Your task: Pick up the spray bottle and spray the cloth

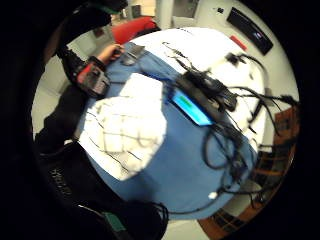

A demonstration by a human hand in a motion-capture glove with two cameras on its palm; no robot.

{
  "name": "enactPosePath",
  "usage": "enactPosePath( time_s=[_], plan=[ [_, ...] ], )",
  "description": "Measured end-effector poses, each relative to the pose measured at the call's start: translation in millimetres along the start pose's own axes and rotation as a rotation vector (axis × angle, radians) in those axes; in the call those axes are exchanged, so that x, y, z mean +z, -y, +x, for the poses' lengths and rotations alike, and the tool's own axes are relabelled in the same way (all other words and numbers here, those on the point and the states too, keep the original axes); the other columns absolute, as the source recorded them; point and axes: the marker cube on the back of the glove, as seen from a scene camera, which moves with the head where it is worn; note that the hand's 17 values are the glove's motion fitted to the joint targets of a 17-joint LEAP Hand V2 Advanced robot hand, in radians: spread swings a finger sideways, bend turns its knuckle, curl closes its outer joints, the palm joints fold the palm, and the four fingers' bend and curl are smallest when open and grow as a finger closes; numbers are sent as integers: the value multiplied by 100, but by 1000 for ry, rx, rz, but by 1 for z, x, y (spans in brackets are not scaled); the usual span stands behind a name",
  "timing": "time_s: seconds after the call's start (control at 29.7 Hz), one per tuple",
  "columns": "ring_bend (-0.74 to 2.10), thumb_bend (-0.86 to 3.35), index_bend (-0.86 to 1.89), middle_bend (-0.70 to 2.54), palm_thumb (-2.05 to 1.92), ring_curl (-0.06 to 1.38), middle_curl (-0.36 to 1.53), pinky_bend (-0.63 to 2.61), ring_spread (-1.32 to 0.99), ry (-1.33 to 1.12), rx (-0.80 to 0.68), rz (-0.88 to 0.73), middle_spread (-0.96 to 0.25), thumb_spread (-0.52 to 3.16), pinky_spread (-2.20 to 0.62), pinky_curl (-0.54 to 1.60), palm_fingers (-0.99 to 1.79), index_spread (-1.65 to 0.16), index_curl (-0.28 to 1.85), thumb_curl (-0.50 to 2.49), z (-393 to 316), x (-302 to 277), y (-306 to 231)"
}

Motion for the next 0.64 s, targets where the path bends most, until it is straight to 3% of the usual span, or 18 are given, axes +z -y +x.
enactPosePath(
  time_s=[0.3,0.64],
  plan=[
    [37,-4,11,20,43,35,38,52,7,-189,67,-159,1,101,23,41,-2,-40,28,49,10,-26,-48],
    [35,3,8,17,61,32,35,55,10,-165,79,-272,2,99,23,39,-9,-43,21,46,29,-36,-57]
  ],
)
